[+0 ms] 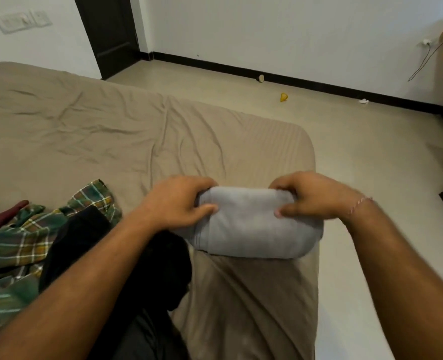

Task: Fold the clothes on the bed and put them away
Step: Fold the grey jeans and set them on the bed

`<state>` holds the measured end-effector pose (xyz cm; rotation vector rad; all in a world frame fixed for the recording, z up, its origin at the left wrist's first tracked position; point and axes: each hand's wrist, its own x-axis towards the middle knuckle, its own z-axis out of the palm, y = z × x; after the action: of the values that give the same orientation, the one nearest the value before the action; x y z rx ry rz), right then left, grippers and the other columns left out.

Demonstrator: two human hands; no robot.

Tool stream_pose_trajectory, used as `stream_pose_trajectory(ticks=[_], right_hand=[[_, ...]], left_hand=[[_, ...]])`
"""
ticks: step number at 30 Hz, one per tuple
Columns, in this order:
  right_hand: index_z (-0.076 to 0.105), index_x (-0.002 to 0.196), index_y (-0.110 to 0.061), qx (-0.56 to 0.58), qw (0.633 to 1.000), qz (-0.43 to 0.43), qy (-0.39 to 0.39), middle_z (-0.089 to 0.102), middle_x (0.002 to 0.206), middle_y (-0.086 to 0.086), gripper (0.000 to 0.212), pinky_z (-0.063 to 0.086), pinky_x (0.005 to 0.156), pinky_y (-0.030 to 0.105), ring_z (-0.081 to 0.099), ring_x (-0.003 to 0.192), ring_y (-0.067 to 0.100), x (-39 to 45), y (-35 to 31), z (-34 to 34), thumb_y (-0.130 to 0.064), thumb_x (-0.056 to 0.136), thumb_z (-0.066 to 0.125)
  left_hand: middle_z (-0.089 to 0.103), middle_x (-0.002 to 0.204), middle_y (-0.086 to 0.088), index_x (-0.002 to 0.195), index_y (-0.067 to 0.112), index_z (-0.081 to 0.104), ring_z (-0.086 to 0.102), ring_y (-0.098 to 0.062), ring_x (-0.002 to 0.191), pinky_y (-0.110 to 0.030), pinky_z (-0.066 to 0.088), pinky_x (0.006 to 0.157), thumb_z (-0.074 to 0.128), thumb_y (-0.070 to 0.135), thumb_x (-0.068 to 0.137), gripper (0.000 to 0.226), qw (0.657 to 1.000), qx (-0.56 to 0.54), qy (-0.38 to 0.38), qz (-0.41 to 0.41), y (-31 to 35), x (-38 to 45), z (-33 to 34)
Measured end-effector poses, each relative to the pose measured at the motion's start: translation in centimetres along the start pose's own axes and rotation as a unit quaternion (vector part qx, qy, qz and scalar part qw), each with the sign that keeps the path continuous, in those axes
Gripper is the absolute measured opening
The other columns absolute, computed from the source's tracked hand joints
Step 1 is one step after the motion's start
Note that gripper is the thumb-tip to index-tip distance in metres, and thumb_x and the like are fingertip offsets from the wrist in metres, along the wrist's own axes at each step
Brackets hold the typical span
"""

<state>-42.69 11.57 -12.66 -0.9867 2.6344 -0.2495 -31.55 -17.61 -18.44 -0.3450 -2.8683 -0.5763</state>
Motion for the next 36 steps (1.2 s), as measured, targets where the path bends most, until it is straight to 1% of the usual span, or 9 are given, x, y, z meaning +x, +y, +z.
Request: stream_pose_trajectory(ticks=[3,7,9,11,13,19,23,29,36], right_hand=[[0.061,0.138,-0.023,0.030,0.966,0.087,0.242,0.069,0.129,0.006,0.046,0.053,0.098,0.041,0.065,0.116,0.030,3.7,2.4,2.8,-0.031,0.093,0.067],[0.045,0.154,-0.018,0.083,0.986,0.127,0.071,0.047,0.157,0.011,0.070,0.037,0.118,0.039,0.045,0.142,0.031,5.0,3.1,11.3,-0.052,0.094,0.056],[0.030,0.161,-0.026,0.025,0.992,0.125,0.022,0.026,0.169,0.005,0.088,0.026,0.124,0.046,0.024,0.155,0.028,4.6,3.0,15.2,-0.071,0.086,0.030],[0.027,0.161,-0.031,0.000,0.989,0.130,0.070,0.020,0.171,0.001,0.092,0.026,0.124,0.051,0.017,0.157,0.027,4.4,3.2,17.3,-0.074,0.081,0.016],[0.031,0.160,-0.032,0.010,0.987,0.130,0.098,0.023,0.170,-0.001,0.088,0.026,0.123,0.052,0.018,0.157,0.026,4.3,3.2,17.4,-0.072,0.083,0.020],[0.048,0.152,-0.022,0.143,0.970,0.086,0.175,0.043,0.160,0.000,0.084,0.026,0.126,0.042,0.035,0.151,0.021,4.4,3.8,17.9,-0.069,0.083,0.039],[0.049,0.151,-0.023,0.184,0.958,0.045,0.215,0.042,0.155,-0.013,0.076,0.027,0.126,0.034,0.037,0.148,0.010,5.5,5.4,17.6,-0.067,0.089,0.044],[0.066,0.135,-0.013,0.087,0.881,-0.010,0.465,0.061,0.144,0.005,0.045,0.042,0.115,0.051,0.054,0.138,0.022,12.1,8.3,11.6,-0.036,0.098,0.055],[0.061,0.139,-0.020,-0.040,0.889,0.076,0.450,0.058,0.148,0.003,0.046,0.031,0.117,0.065,0.046,0.143,0.025,22.7,13.9,2.7,-0.024,0.096,0.046]], left_hand=[[0.063,0.127,-0.001,0.134,0.025,0.059,0.058,-0.027,0.115,-0.046,0.051,0.095,0.057,0.048,0.088,0.051,0.988,0.012,0.084,-0.127,-1.8,2.3,4.2],[0.057,0.122,-0.003,0.120,0.025,0.065,0.055,-0.022,0.110,-0.038,0.049,0.096,0.065,0.030,0.084,0.037,0.945,-0.121,0.160,-0.257,0.9,-0.8,11.7],[0.063,0.102,-0.002,0.097,0.028,0.067,0.062,-0.021,0.088,-0.034,0.052,0.078,0.067,0.016,0.090,0.014,0.854,-0.328,0.166,-0.368,4.7,-3.3,14.3],[0.066,0.091,-0.011,0.095,0.018,0.066,0.064,-0.026,0.074,-0.036,0.054,0.063,0.059,0.013,0.100,0.010,0.649,-0.570,0.098,-0.493,7.9,-4.1,15.9],[0.071,0.105,-0.015,0.115,0.009,0.061,0.072,-0.027,0.087,-0.041,0.062,0.065,0.058,0.016,0.103,0.015,0.521,-0.670,0.052,-0.526,8.8,-3.3,17.3],[0.076,0.118,-0.011,0.127,0.018,0.064,0.074,-0.026,0.101,-0.042,0.058,0.086,0.068,0.011,0.096,0.032,0.412,-0.732,0.254,-0.478,7.5,3.0,17.7],[0.079,0.103,-0.013,0.120,0.014,0.068,0.077,-0.035,0.092,-0.058,0.062,0.084,0.077,0.020,0.093,0.029,0.381,-0.739,0.272,-0.484,6.1,8.0,18.0],[0.078,0.108,-0.015,0.122,0.007,0.069,0.076,-0.035,0.099,-0.052,0.062,0.087,0.069,0.017,0.098,0.026,0.409,-0.773,0.317,-0.367,3.6,19.5,15.6],[0.068,0.134,-0.019,0.143,0.008,0.058,0.068,-0.037,0.120,-0.054,0.057,0.100,0.074,0.030,0.088,0.062,0.383,-0.835,0.279,-0.278,-0.8,35.1,17.7]])
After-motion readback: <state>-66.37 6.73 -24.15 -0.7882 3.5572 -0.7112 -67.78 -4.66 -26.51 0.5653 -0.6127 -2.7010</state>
